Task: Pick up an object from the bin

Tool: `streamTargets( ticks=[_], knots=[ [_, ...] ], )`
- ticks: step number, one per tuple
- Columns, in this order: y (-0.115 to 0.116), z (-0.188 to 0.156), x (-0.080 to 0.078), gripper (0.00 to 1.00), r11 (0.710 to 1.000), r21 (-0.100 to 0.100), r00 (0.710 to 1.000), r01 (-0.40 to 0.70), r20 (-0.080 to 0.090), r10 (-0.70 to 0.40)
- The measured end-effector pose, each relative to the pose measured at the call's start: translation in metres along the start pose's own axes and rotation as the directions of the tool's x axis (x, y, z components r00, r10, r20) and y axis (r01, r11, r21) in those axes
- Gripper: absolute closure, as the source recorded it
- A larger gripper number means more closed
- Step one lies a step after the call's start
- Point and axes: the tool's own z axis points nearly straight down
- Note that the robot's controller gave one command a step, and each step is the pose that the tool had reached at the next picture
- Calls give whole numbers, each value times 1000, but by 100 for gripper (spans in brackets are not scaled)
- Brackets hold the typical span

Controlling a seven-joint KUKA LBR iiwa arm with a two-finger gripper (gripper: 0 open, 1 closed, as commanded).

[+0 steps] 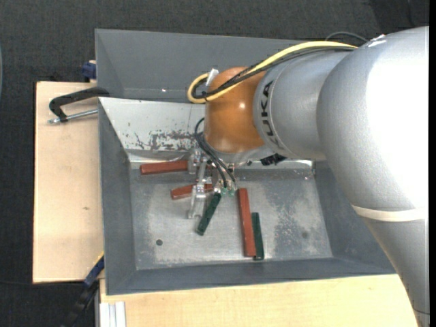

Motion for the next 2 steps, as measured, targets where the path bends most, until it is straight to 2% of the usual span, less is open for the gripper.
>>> streamTargets(
  ticks=[1, 2],
  knots=[
    [50, 2, 66, 100, 964, -1, 964, 264, -10, -264],
    [50, 2, 66, 100, 964, -1, 964, 264, -10, -264]
  ],
)
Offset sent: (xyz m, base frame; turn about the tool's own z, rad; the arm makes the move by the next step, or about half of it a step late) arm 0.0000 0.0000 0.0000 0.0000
